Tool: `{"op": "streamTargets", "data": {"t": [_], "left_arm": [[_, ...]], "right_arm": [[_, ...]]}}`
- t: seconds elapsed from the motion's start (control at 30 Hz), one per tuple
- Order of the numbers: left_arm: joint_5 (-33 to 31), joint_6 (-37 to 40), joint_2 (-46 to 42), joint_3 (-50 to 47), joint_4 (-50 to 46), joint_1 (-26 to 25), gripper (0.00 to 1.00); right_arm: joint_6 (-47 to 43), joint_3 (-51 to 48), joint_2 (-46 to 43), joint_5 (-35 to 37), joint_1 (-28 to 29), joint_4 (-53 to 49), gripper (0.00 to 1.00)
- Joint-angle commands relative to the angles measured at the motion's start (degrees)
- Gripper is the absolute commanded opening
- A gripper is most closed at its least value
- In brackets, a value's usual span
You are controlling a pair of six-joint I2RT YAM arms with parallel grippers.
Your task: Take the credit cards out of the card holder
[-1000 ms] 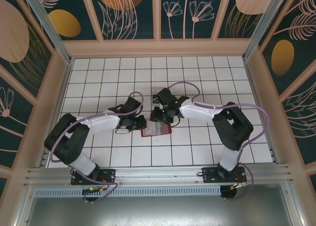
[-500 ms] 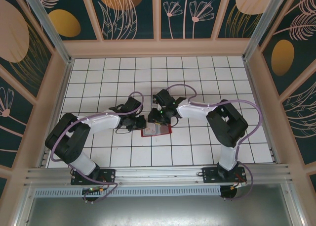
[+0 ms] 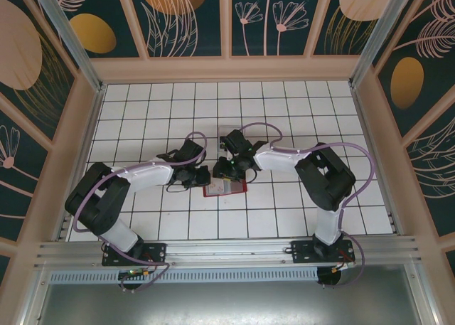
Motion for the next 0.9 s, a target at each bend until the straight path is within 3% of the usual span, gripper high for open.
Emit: {"op": "streamTargets", "data": {"t": [0.0,0.37,0.6,0.87], "left_arm": [[-1.15,-0.14,0.97,0.27,-1.84,-0.36,0.16],[-1.24,-0.14,0.89,0.19,-1.84,-0.36,0.16],[-1.34,-0.1,0.77,0.28,-1.93,-0.36,0.17],[-0.98,-0.09,0.89,0.01,-1.84,-0.36,0.17]], "right_arm": [[-0.1,-0.7,1.08,-1.6,0.24,0.59,0.35],[-0.5,-0.31,1.96,-1.85,0.96,-0.27,0.35],[-2.15,3.02,1.41,7.77,1.31,-7.98,0.35],[-2.53,4.5,2.5,8.9,1.31,-8.17,0.35]]}}
